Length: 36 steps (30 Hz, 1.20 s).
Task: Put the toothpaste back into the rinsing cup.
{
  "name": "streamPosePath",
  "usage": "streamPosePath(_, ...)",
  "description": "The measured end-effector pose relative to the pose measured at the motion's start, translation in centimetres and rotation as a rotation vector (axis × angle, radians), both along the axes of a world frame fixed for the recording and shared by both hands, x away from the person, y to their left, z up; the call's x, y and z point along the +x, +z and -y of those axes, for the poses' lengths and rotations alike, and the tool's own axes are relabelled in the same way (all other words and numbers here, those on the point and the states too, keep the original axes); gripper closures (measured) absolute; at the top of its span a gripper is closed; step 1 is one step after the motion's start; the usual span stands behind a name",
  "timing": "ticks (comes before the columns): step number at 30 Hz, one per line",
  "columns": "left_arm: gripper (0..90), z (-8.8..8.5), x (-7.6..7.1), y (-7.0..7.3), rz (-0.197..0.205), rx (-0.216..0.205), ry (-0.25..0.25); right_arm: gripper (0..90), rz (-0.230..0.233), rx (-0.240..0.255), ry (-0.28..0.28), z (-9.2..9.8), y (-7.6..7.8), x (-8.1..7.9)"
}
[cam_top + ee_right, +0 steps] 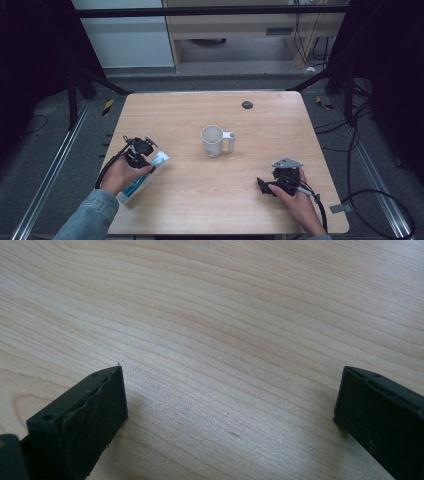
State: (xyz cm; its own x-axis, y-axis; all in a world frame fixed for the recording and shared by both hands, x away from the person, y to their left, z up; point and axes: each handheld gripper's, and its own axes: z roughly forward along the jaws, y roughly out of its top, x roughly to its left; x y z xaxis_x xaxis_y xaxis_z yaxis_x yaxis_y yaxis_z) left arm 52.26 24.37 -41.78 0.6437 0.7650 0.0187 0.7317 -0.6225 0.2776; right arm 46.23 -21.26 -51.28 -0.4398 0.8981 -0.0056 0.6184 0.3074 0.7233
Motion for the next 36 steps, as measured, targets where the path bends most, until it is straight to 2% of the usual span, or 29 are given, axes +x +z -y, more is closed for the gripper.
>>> streamPosePath(6, 76.1, -0.2, 0.4, 1.3, 0.035, -0.021, 0.002, 0.7, 0.000, 0.000, 0.000, 0.0, 0.0, 0.0)
streamPosePath(10, 76.1, -0.4, 0.7, 1.5, 0.049, -0.038, 0.015, 0.7, 0.000, 0.000, 0.000, 0.0, 0.0, 0.0)
streamPosePath(16, 76.1, -0.8, 0.8, 1.5, 0.060, -0.040, 0.027, 0.7, 0.000, 0.000, -0.001, 0.0, 0.0, 0.0)
streamPosePath(22, 76.1, -0.8, 0.5, 2.1, 0.102, -0.040, 0.020, 0.7, 0.000, 0.000, -0.001, 0.0, 0.0, 0.0)
streamPosePath(30, 76.1, -0.9, 0.5, 2.5, 0.139, -0.074, 0.016, 0.7, 0.000, 0.000, -0.003, 0.0, 0.0, 0.0)
streamPosePath(33, 76.1, -0.9, 0.5, 2.8, 0.179, -0.103, 0.004, 0.7, 0.000, 0.000, -0.008, -0.1, 0.0, 0.0)
streamPosePath(36, 76.1, -0.9, 0.6, 2.9, 0.186, -0.120, -0.002, 0.7, 0.000, 0.000, -0.009, -0.1, 0.0, 0.0)
